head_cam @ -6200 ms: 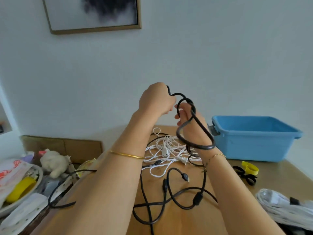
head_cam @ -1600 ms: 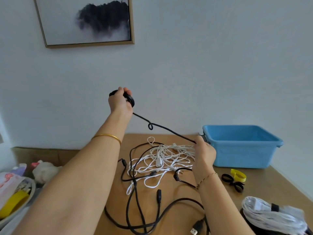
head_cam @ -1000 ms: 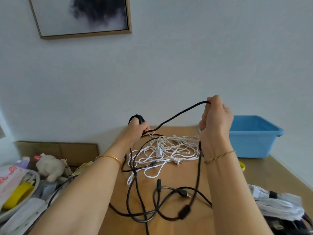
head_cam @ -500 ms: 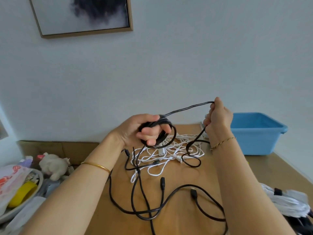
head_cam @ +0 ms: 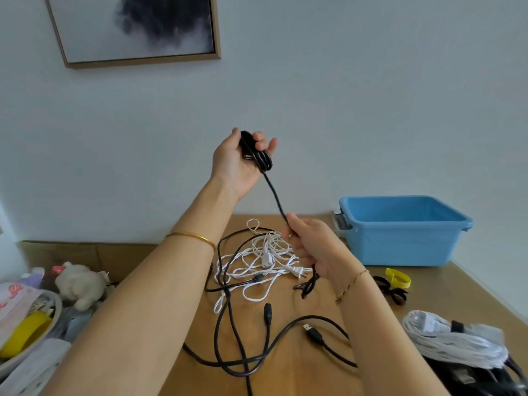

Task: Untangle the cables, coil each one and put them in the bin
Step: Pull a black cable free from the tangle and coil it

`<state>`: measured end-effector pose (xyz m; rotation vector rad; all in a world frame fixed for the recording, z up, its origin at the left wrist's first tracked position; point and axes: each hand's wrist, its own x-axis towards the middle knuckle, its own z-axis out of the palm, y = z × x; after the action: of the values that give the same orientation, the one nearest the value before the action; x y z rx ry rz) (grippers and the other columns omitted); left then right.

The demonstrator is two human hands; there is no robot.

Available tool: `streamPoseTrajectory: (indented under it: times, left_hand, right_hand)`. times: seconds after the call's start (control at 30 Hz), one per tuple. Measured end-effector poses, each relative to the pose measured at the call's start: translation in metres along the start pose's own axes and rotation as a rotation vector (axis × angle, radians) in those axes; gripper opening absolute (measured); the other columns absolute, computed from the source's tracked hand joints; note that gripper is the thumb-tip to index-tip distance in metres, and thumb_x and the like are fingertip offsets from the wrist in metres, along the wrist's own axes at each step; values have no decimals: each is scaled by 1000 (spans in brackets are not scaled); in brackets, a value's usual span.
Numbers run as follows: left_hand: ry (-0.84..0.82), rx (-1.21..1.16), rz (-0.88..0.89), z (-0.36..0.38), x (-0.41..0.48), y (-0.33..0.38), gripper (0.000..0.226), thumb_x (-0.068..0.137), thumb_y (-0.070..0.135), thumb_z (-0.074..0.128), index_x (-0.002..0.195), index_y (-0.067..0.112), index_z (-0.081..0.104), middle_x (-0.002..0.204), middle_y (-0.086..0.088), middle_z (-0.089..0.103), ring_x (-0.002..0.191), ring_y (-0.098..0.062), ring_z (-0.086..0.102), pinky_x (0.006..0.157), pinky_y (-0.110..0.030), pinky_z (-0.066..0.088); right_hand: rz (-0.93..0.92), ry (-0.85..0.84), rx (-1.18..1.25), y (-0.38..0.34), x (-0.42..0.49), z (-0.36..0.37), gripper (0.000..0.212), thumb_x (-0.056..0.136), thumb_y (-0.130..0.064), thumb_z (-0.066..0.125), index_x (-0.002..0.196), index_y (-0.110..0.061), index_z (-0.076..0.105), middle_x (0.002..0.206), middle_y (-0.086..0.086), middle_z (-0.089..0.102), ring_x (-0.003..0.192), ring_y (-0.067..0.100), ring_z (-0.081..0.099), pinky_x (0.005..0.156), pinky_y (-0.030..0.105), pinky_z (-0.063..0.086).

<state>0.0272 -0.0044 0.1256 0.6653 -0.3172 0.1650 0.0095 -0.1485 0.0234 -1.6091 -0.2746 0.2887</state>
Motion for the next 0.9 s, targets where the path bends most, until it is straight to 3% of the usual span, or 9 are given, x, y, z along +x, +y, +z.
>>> streamPoseTrajectory:
  times: [0.1, 0.17, 0.23, 0.33, 0.43, 0.57, 0.7, 0.8, 0.9]
  left_hand:
    - [96, 245, 70, -6, 4, -14, 32, 106, 24, 29, 83, 7, 42, 60, -6, 52, 50, -16, 44, 90, -41, 48]
    - [111, 658, 148, -17, 6, -21, 39, 106, 23, 27, 75, 9, 46, 55, -2, 57, 57, -18, 48, 89, -40, 44]
    - [56, 1112, 224, -28, 2, -23, 44, 105, 22, 27, 69, 12, 50, 61, -3, 58, 64, -17, 51, 80, -31, 41]
    - [-38, 1541, 237, -34, -9, -22, 42, 105, 21, 29, 74, 7, 54, 69, -6, 58, 65, -12, 53, 70, -16, 41]
    - [-150, 1755, 133, -32, -18, -19, 37, 105, 25, 30, 84, 4, 53, 74, -4, 59, 68, -13, 54, 75, -26, 41]
    - [-295, 1709, -76, -25, -30, -6, 37, 103, 34, 36, 89, 3, 51, 71, -6, 60, 60, -14, 54, 68, -28, 45]
    - [-417, 1799, -269, -20, -33, 4, 38, 94, 38, 55, 92, 1, 60, 56, 1, 56, 51, -14, 55, 60, -27, 50]
    - [-401, 1595, -475, -23, -32, 13, 39, 99, 34, 48, 92, -1, 64, 44, 5, 42, 38, -10, 36, 60, -30, 51]
    - [-381, 1357, -610, -29, -31, 18, 41, 101, 32, 40, 87, 0, 61, 41, 7, 34, 32, -6, 26, 54, -26, 44]
  right_hand:
    - [-91, -32, -103, -5, -7, 8, 42, 100, -38, 39, 76, -11, 61, 51, -6, 32, 44, 9, 21, 40, 22, 19]
    - [-151, -33, -144, -12, -9, 8, 40, 100, -36, 41, 81, -10, 64, 51, -6, 32, 44, 9, 21, 41, 22, 19]
    - [-198, -21, -125, -17, -10, 5, 34, 99, -30, 44, 82, -9, 65, 52, -5, 31, 45, 10, 21, 42, 23, 19]
    - [-235, 24, -67, -23, -8, -2, 19, 93, -14, 52, 87, -3, 66, 53, -3, 31, 44, 10, 23, 40, 23, 22]
    - [-291, 61, -176, -30, -6, -6, 13, 90, -10, 57, 87, -3, 68, 54, -2, 36, 42, 10, 30, 42, 24, 30]
    - [-420, 142, -429, -47, -1, -15, 9, 86, -12, 65, 89, -6, 70, 63, 0, 52, 48, 9, 44, 42, 15, 41]
    - [-475, 157, -468, -58, 6, -24, 10, 77, -13, 75, 82, -6, 71, 63, 5, 60, 55, 12, 52, 54, 21, 48]
    - [-403, 57, -352, -57, 9, -29, 14, 78, -14, 74, 84, -4, 67, 64, 7, 59, 61, 17, 54, 69, 31, 51]
    - [-288, -192, -37, -46, 12, -32, 19, 91, -22, 59, 94, -4, 58, 66, 6, 56, 60, 15, 52, 86, 40, 52]
